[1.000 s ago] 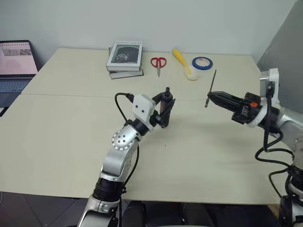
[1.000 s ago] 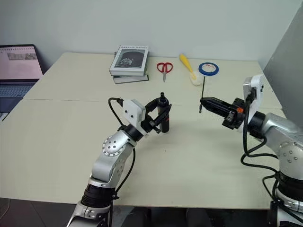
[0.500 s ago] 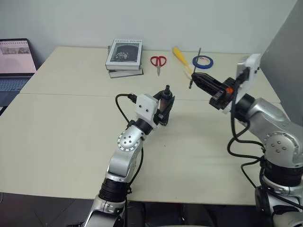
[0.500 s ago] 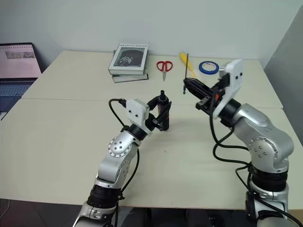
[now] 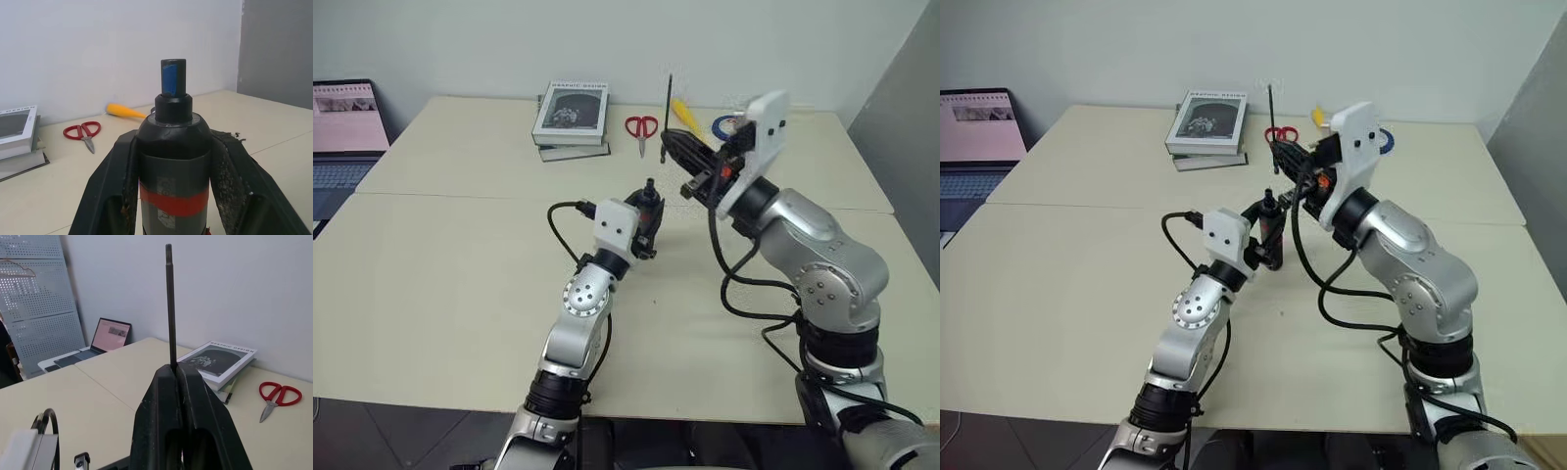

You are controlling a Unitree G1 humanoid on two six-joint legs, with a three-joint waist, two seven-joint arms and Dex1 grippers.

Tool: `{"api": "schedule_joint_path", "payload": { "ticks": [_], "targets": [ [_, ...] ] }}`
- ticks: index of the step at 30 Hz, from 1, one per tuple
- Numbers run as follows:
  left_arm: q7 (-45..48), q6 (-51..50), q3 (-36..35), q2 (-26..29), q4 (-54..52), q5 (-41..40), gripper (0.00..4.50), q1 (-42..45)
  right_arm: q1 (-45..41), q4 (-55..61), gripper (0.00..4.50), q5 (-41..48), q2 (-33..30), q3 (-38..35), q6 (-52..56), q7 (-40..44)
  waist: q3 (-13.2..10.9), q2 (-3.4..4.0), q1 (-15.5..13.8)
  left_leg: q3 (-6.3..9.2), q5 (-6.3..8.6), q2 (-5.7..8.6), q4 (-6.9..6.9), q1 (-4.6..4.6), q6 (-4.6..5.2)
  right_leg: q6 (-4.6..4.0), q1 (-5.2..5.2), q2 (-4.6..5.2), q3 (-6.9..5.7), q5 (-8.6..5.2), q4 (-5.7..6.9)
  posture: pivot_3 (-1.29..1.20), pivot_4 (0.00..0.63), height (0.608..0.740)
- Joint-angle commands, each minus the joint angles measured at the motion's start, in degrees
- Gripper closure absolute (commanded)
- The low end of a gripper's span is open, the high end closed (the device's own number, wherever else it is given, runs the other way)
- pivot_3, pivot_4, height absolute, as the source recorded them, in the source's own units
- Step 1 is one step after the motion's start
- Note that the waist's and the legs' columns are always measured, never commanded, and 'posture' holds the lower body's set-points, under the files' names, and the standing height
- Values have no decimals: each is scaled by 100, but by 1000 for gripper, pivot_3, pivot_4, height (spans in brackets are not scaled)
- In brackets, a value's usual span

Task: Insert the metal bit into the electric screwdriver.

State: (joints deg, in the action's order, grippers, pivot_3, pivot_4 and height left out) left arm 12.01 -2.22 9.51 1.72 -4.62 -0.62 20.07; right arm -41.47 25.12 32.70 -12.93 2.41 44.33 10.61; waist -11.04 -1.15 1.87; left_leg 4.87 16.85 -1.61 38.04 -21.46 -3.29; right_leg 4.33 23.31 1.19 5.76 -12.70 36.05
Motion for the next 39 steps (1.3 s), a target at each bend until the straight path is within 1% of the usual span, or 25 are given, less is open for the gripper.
{"api": "schedule_joint_path", "payload": {
  "ticks": [1,6,18,29,39],
  "targets": [
    [-37,109,26,-26,-131,61,2842,-19,-167,16,4500,-136,104,51,-118,-31,0,0,0,0,0,0,0,0,0,0,0,0,0,0,0,0,150,740],
    [-54,116,2,0,-112,72,2842,-17,-216,-153,4500,-430,96,159,-128,-36,0,0,1,0,0,0,0,-1,0,0,0,0,0,0,-1,0,150,740],
    [-102,112,-22,1,-105,113,2842,-21,-64,90,4500,-582,518,290,62,-268,0,1,7,1,0,-1,-2,0,0,0,0,0,-1,0,0,0,150,740],
    [-149,78,-72,30,-131,113,2842,-23,144,132,4500,-997,663,391,-282,-316,0,1,17,1,0,-1,-2,0,0,0,1,0,-1,0,0,0,150,740],
    [-195,41,-79,75,-165,115,2842,-33,307,231,4500,-1146,886,491,-342,-298,1,1,20,2,0,-1,-3,0,0,1,2,0,-2,-1,-1,0,150,740]
  ]
}}
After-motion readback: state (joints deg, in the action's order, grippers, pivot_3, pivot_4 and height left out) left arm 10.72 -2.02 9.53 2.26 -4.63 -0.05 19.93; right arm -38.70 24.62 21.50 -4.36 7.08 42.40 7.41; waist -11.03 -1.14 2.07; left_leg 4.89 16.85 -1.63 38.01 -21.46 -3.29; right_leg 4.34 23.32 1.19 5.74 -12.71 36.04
